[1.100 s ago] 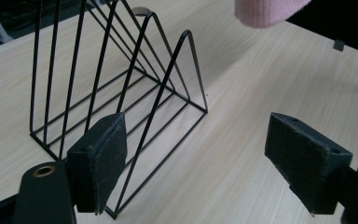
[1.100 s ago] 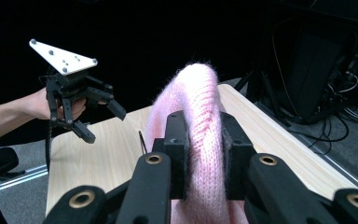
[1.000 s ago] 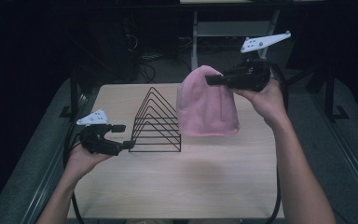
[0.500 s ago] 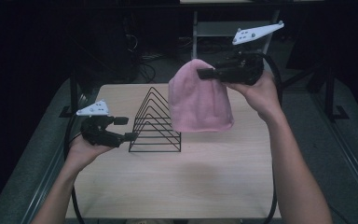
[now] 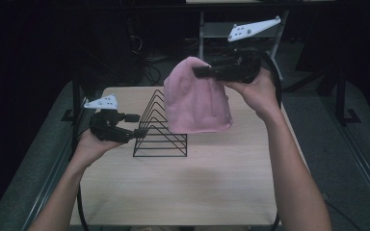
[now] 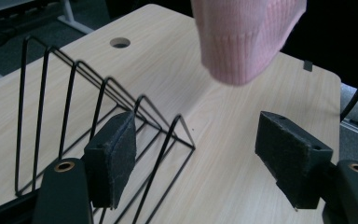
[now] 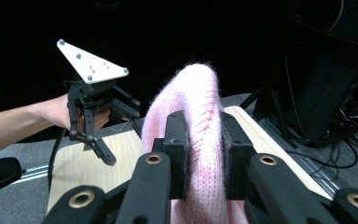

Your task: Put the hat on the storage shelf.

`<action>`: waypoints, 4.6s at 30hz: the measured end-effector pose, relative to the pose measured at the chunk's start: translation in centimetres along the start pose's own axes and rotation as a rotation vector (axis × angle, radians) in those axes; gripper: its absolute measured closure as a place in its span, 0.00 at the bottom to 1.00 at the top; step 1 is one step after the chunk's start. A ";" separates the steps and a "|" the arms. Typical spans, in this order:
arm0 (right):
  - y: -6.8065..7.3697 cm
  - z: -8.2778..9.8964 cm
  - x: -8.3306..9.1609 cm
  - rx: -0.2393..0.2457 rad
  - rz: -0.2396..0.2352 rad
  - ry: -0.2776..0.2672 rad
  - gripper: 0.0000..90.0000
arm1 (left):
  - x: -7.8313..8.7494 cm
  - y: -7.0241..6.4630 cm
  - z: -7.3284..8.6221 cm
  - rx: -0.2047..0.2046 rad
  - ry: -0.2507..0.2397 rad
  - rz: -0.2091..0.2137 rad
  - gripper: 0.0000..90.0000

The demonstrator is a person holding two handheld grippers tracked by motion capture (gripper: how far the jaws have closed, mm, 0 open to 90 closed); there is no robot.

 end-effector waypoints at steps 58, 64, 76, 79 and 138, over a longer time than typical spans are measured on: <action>-1.7 -1.5 -8.4 -0.020 -0.025 0.036 0.83 | 0.2 4.2 0.4 0.046 0.061 -0.070 0.89; -2.7 -1.1 -9.1 -0.051 -0.034 0.034 0.83 | 0.0 4.8 0.8 0.052 0.082 -0.092 0.88; -2.7 -0.8 -9.6 -0.045 -0.049 0.033 0.83 | 0.1 5.3 1.3 0.055 0.098 -0.107 0.88; -2.4 -0.7 -9.6 -0.038 -0.059 0.030 0.83 | 0.4 5.0 1.5 0.049 0.088 -0.108 0.88; -0.9 5.5 -13.4 -0.063 -0.113 0.199 0.81 | -1.7 3.4 8.1 0.004 0.273 -0.093 0.89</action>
Point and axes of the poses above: each handheld gripper's, and its own axes: x roughly backward along the jaws, z roughly out of its underside, y roughly to its left, the point moved 2 cm from there along -x, roughly forward along the jaws, and after that the axes turned 13 degrees about -x, right-handed, at the moved point
